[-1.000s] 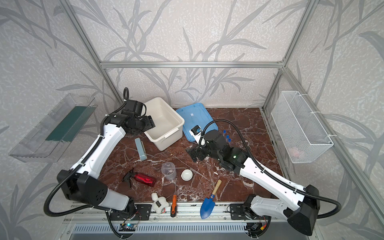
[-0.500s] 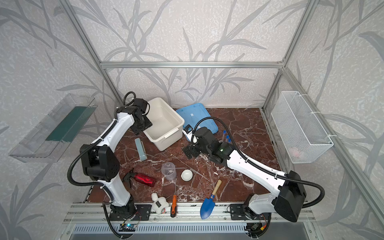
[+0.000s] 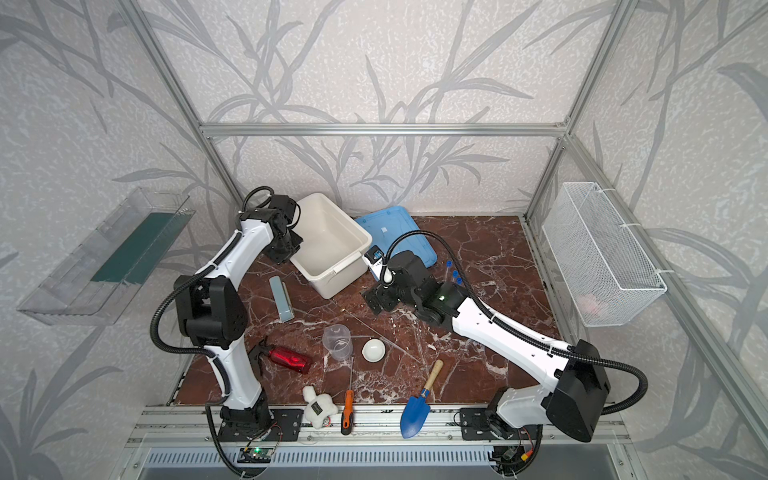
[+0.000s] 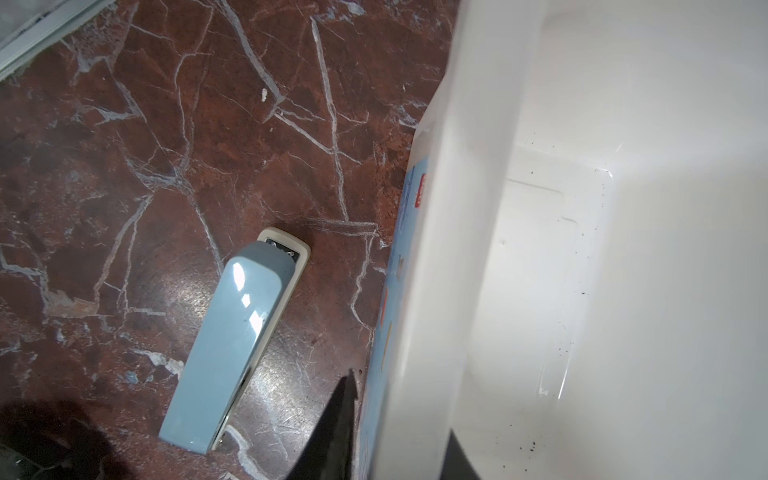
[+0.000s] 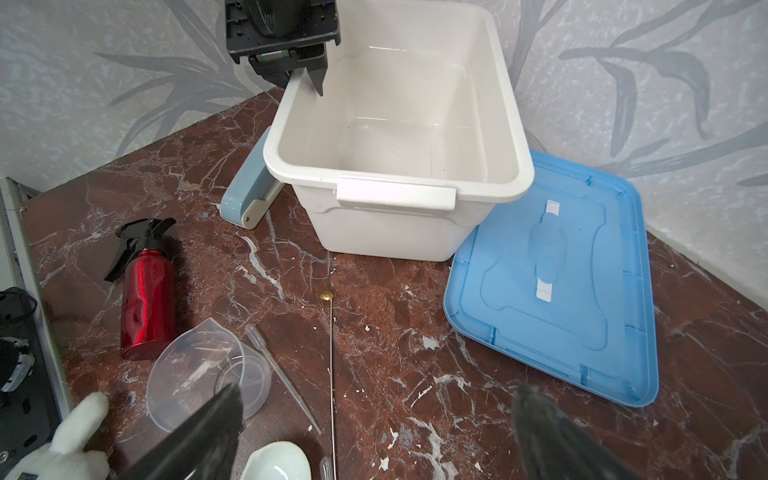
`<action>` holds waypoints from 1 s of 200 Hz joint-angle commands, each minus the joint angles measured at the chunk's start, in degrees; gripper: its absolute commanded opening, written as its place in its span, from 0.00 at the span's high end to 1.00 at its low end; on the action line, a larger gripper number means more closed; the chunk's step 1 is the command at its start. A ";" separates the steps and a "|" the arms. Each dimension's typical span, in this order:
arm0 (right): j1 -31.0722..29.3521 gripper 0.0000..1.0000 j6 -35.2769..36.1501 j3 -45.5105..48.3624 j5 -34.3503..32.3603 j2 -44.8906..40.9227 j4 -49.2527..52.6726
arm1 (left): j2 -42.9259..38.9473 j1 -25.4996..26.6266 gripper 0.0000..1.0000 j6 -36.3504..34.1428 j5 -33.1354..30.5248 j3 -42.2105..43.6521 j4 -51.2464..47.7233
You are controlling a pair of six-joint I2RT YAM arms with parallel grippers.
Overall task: Organize the chemistry lab equipment
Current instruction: 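Grip the white bin's rim with the left gripper and pull it closer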
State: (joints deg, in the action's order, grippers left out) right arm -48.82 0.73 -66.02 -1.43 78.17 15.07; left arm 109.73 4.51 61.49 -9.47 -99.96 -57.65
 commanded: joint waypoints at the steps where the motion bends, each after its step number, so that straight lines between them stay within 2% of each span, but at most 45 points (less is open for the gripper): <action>1: -0.32 0.01 -0.25 -2.35 1.01 1.48 -0.43 | -5.43 -0.03 0.75 8.22 -2.99 4.77 1.07; 28: -0.40 0.01 -2.13 -3.60 2.48 3.82 -1.63 | -9.29 0.04 0.81 12.33 -4.60 9.00 3.28; 82: -0.35 0.01 -8.09 -5.08 4.52 8.46 -3.80 | -13.26 0.36 0.81 18.64 -6.03 15.10 10.06; 98: -0.38 0.01 -8.60 -5.07 3.94 8.58 -3.69 | -14.30 2.38 0.85 20.86 -9.83 15.68 9.16; 149: -0.39 0.01 -9.73 -4.27 2.74 8.31 -3.70 | -20.51 4.63 0.84 35.84 -13.15 27.35 14.58; 159: -0.40 0.01 -10.16 -3.90 3.04 8.23 -4.04 | -21.61 5.27 0.84 37.01 -13.42 29.35 18.01; 188: -0.33 0.01 -10.27 -3.16 2.54 8.05 -3.84 | -21.80 8.22 0.82 39.88 -18.44 26.76 15.74; 200: -0.40 0.01 -10.10 -2.98 2.23 7.93 -3.65 | -21.23 9.07 0.80 40.20 -18.34 26.36 15.94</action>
State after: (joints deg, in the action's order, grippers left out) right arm -48.88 -8.80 -69.36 1.69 87.02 12.21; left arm 89.06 11.64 95.74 -22.55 -71.53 -41.91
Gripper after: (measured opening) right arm 0.991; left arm 0.185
